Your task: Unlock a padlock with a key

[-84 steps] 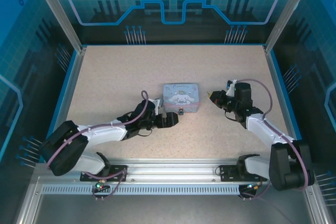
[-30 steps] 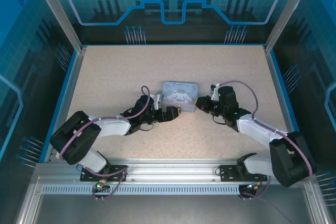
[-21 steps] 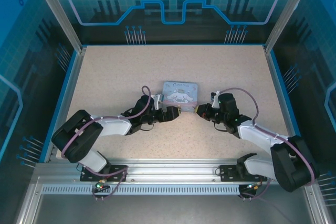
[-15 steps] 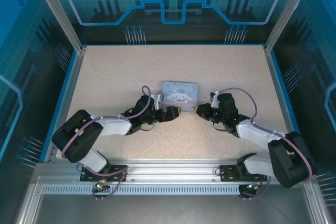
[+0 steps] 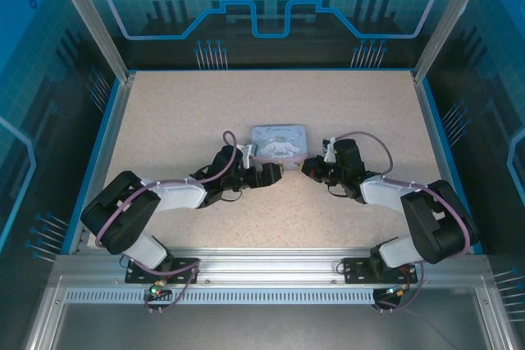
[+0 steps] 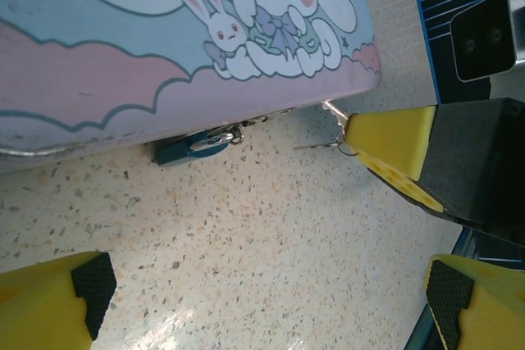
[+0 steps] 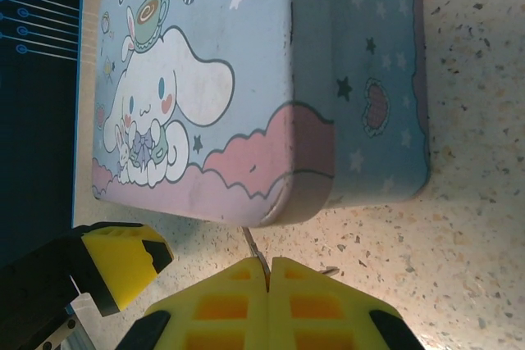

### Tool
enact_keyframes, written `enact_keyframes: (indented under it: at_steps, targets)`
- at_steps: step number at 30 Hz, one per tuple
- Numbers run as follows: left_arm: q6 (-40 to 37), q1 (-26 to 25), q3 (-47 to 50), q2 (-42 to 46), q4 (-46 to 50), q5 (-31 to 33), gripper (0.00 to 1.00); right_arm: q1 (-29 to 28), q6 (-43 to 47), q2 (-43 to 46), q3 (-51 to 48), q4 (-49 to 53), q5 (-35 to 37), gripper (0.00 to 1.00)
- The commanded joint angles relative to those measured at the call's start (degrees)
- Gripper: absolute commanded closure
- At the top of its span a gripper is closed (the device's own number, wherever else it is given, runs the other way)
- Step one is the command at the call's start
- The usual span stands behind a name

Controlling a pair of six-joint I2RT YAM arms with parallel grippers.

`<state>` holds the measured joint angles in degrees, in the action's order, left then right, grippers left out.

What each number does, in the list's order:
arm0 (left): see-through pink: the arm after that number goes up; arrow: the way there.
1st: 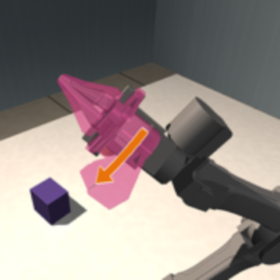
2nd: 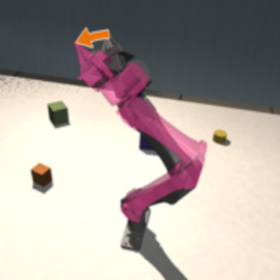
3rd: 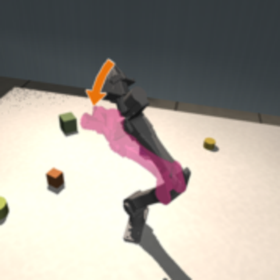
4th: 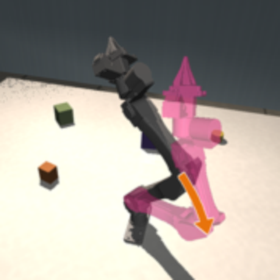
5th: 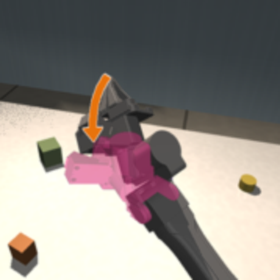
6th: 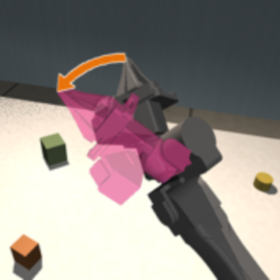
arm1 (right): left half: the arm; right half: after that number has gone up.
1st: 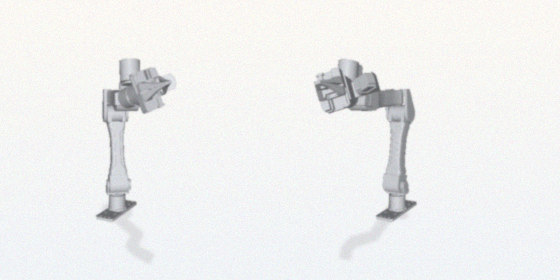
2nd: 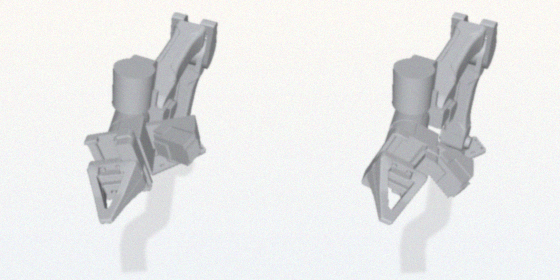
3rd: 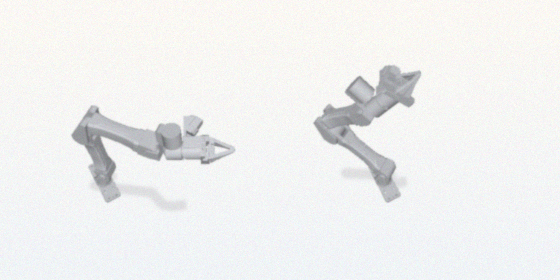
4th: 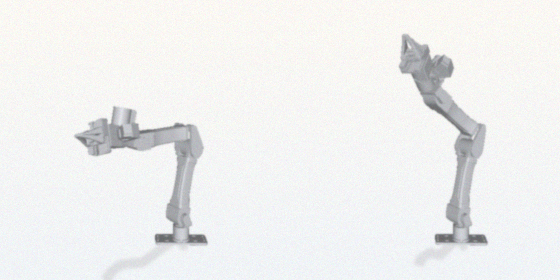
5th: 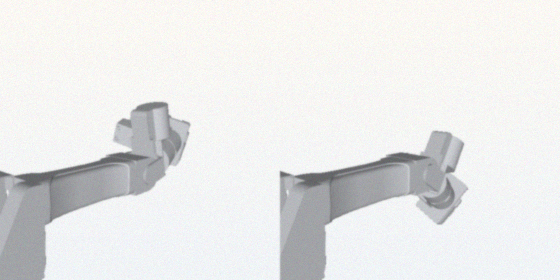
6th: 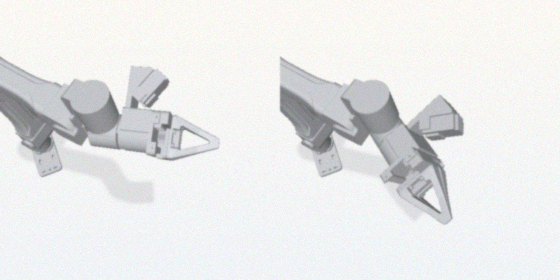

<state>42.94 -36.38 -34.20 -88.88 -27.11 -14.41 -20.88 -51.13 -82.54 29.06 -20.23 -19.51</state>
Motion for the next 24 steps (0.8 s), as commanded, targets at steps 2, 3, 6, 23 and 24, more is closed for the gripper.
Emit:
enact_keyframes:
  at_steps: [2, 3, 6, 23, 24]
  targets:
    - [-2.02, -0.35, -2.1, -0.71, 1.37, 0.78, 0.01, 0.9, 1.88, 0.54, 1.39, -0.32, -2.44, 1.0]
    - [-1.98, -0.35, -2.23, -0.85, 1.36, 0.81, 0.01, 0.88, 2.44, 1.29, 1.11, 0.75, -2.79, 1.0]
    - [-2.07, -0.36, -2.45, -1.42, 1.15, 0.83, 0.01, 0.92, 4.13, 4.19, -0.08, 4.35, -3.67, 1.0]
    - [-10.38, -3.17, -4.32, -6.45, 0.19, 2.8, 0.01, 3.26, 1.41, 2.41, 12.56, 9.55, -1.78, 1.0]
    - [-10.98, -3.17, -3.98, -6.8, -0.73, 3.22, 0.01, 3.19, 0.88, 1.42, 13.32, 9.04, -1.49, 1.0]
